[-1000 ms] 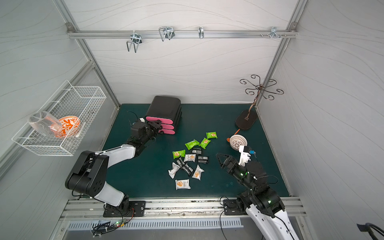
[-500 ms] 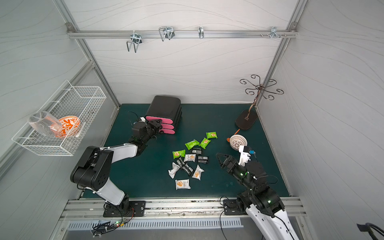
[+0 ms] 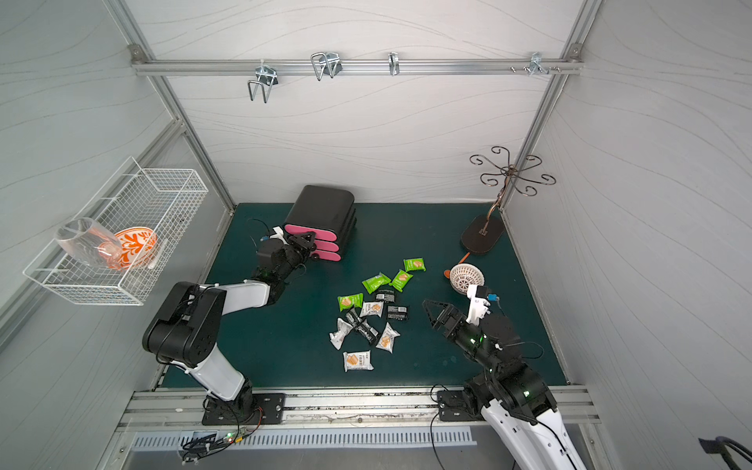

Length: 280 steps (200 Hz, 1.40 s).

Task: Place the cookies into the drawer by color
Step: Open the drawer in the storage box.

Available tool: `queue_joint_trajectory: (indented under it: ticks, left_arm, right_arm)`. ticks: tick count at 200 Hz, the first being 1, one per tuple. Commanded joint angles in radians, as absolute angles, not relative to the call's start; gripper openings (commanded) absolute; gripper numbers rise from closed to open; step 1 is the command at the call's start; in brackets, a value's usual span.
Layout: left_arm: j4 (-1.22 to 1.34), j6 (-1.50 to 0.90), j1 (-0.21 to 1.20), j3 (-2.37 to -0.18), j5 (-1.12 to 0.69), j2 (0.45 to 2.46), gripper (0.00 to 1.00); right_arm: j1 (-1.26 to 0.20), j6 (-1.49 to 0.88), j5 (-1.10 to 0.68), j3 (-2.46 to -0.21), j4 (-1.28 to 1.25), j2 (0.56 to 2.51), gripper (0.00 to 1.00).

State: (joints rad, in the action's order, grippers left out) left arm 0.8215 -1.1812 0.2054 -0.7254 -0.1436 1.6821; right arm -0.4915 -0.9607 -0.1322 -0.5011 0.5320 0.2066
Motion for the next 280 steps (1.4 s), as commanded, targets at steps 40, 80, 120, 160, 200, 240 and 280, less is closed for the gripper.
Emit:
queue_joint_trajectory:
  ticks: [40,80,120,160,200,240,280]
  left_arm:
    - [0.852,-1.132,0.196,-0.668,-0.138,1.608,0.0]
    - [0.829,-1.138,0.196,-0.6,-0.146,1.536,0.0]
    - [0.811,-1.158,0.209,-0.516,-0.149,1.454,0.0]
    - [0.776,-1.175,0.233,-0.431,-0.129,1.367,0.0]
    - [0.717,-1.167,0.257,-0.381,-0.112,1.284,0.0]
    - [0.667,-1.117,0.292,-0.372,-0.063,1.242,0.12]
    - [0.654,-1.103,0.291,-0.365,-0.041,1.211,0.37]
  right_arm:
    - [-0.499,-0.942,-0.144,-0.532,0.547,0.21,0.94]
    - [-0.499,-0.952,-0.147,-0.527,0.533,0.212,0.94]
    - [-0.499,-0.963,-0.159,-0.52,0.516,0.222,0.94]
    - [-0.499,-0.972,-0.164,-0.514,0.511,0.227,0.94]
    - [-0.5,-0.979,-0.164,-0.507,0.51,0.223,0.94]
    - [-0.5,-0.981,-0.157,-0.505,0.514,0.215,0.95]
    - [-0.5,-0.98,-0.157,-0.505,0.523,0.212,0.95]
